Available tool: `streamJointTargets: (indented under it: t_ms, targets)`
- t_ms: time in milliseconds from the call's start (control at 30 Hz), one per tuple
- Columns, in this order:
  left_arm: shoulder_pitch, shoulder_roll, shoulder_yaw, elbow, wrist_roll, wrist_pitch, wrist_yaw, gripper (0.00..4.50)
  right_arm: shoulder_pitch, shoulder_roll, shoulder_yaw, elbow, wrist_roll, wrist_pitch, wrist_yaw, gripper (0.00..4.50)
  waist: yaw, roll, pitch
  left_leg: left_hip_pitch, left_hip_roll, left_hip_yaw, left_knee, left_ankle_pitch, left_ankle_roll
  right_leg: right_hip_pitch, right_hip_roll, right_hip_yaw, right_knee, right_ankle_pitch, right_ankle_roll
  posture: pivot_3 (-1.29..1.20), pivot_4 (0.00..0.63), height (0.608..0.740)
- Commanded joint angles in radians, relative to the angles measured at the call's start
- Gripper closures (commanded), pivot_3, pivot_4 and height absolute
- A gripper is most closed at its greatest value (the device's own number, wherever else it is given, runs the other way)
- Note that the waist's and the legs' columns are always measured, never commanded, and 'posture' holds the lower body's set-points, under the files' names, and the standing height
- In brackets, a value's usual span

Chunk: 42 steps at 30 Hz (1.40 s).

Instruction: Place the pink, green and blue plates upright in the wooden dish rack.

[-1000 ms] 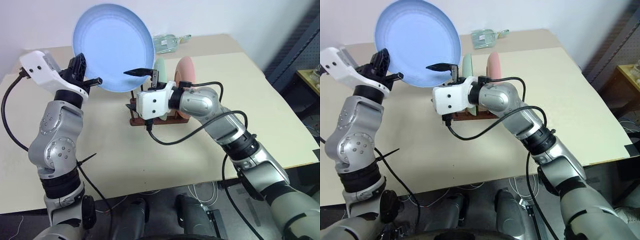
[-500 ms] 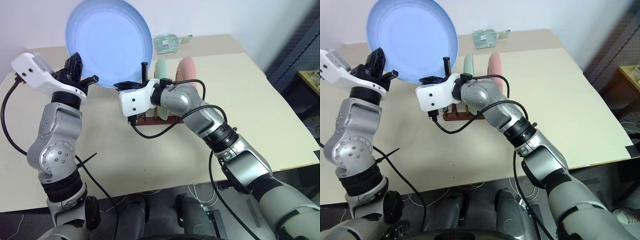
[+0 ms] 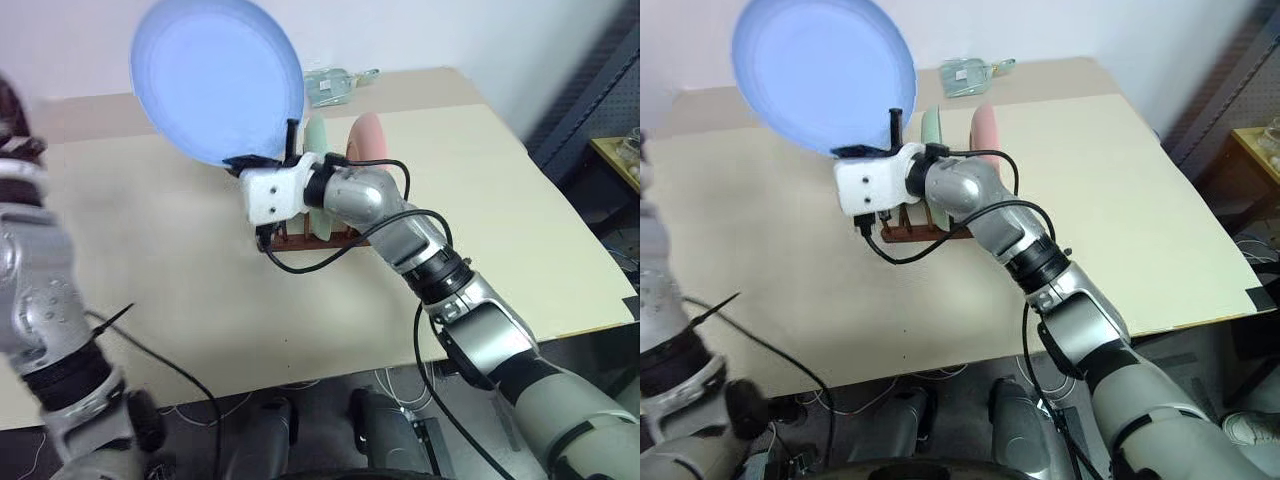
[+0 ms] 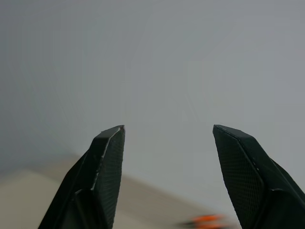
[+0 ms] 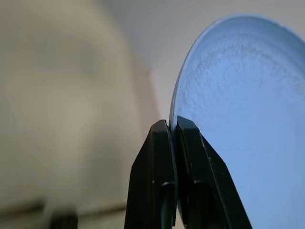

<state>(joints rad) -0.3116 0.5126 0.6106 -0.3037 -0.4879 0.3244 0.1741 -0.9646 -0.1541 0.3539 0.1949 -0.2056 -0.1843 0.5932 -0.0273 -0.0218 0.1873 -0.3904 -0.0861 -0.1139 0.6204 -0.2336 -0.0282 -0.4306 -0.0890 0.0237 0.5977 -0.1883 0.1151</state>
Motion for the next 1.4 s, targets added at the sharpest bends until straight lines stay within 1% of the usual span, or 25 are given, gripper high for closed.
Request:
streamJointTargets:
  t_ms: [33,67,167,233,333,433,500,600,800,1100,1267,1367,1400]
  targets:
    - [0.174,-0.017,-0.145,0.032,0.161,-0.108,-0.129,1.51,0.057,0.072,-0.136,-0.288,0.390,0.200,0.067,4.50,0.011,0.000,0.000,0.000,0.001,-0.001,-0.001,0.000,0.000,0.000,0.000,0.000,-0.001,0.000,0.000,0.00,0.150,0.739]
    - [0.218,-0.031,-0.188,0.034,0.187,-0.132,-0.158,1.51,0.079,0.086,-0.159,-0.361,0.491,0.291,0.074,4.50,0.017,0.000,0.000,-0.001,0.002,-0.001,-0.001,0.000,0.001,0.000,-0.001,0.000,-0.001,0.000,0.000,0.00,0.150,0.739]
    - [0.288,-0.077,-0.289,0.023,0.245,-0.188,-0.215,1.51,0.138,0.111,-0.206,-0.526,0.779,0.556,0.049,4.50,0.019,-0.002,-0.001,-0.001,0.004,-0.002,0.000,-0.001,0.001,0.000,-0.001,-0.001,-0.002,0.000,-0.001,0.00,0.150,0.739]
    - [0.309,-0.117,-0.341,0.024,0.267,-0.212,-0.234,1.51,0.166,0.165,-0.249,-0.573,0.948,0.690,-0.050,4.50,0.015,-0.002,-0.001,-0.001,0.006,-0.002,0.000,-0.001,0.001,0.001,0.000,-0.002,-0.002,-0.001,-0.005,0.00,0.150,0.739]
    - [0.326,-0.163,-0.384,0.052,0.283,-0.238,-0.257,1.51,0.194,0.221,-0.297,-0.561,1.084,0.807,-0.173,4.50,0.007,0.001,-0.001,0.000,0.009,0.000,0.000,-0.001,0.001,0.000,0.002,-0.001,-0.002,0.000,-0.007,0.00,0.150,0.739]
    - [0.333,-0.184,-0.394,0.077,0.295,-0.256,-0.273,1.51,0.202,0.263,-0.333,-0.535,1.158,0.866,-0.272,4.50,0.006,0.001,0.000,0.000,0.012,0.001,0.000,-0.001,0.001,-0.002,0.005,-0.001,-0.002,0.001,-0.010,0.00,0.150,0.739]
    - [0.339,-0.198,-0.400,0.084,0.295,-0.260,-0.284,1.51,0.217,0.292,-0.334,-0.525,1.204,0.909,-0.330,4.50,0.008,0.001,0.000,0.000,0.013,0.002,-0.002,-0.001,0.001,-0.004,0.006,-0.001,-0.001,0.002,-0.009,0.00,0.150,0.739]
    - [0.345,-0.209,-0.405,0.087,0.297,-0.267,-0.300,1.51,0.230,0.324,-0.341,-0.501,1.258,0.960,-0.408,4.50,0.008,0.001,0.000,-0.001,0.014,0.002,-0.003,-0.001,0.001,-0.004,0.006,-0.001,0.000,0.002,-0.009,0.00,0.150,0.739]
    - [0.347,-0.208,-0.393,0.080,0.300,-0.265,-0.314,1.51,0.221,0.332,-0.350,-0.463,1.316,0.996,-0.503,4.50,0.009,0.001,0.000,-0.001,0.014,0.002,-0.002,-0.001,0.001,-0.004,0.006,-0.001,-0.001,0.003,-0.009,0.00,0.150,0.739]
    - [0.361,-0.212,-0.403,0.053,0.295,-0.268,-0.348,1.51,0.187,0.360,-0.384,-0.361,1.319,0.961,-0.648,4.50,0.008,0.001,0.000,-0.001,0.014,0.003,-0.002,-0.001,0.001,-0.004,0.007,-0.001,-0.001,0.003,-0.009,0.00,0.150,0.739]
    - [0.365,-0.217,-0.417,0.039,0.297,-0.267,-0.370,1.51,0.148,0.360,-0.394,-0.309,1.326,0.950,-0.687,4.50,0.008,0.002,0.000,-0.001,0.014,0.003,-0.002,-0.001,0.001,-0.004,0.007,-0.001,-0.001,0.003,-0.009,0.00,0.150,0.739]
    - [0.366,-0.223,-0.418,0.033,0.301,-0.265,-0.372,1.45,0.120,0.350,-0.391,-0.293,1.312,0.941,-0.686,3.52,0.008,0.002,0.000,-0.001,0.014,0.003,-0.002,-0.001,0.001,-0.004,0.007,-0.001,-0.001,0.003,-0.009,0.00,0.150,0.739]
    - [0.366,-0.224,-0.419,0.032,0.301,-0.264,-0.373,1.45,0.109,0.342,-0.386,-0.292,1.301,0.936,-0.678,3.02,0.008,0.002,0.000,-0.001,0.014,0.003,-0.002,-0.001,0.001,-0.004,0.007,-0.001,-0.001,0.003,-0.009,0.00,0.150,0.739]
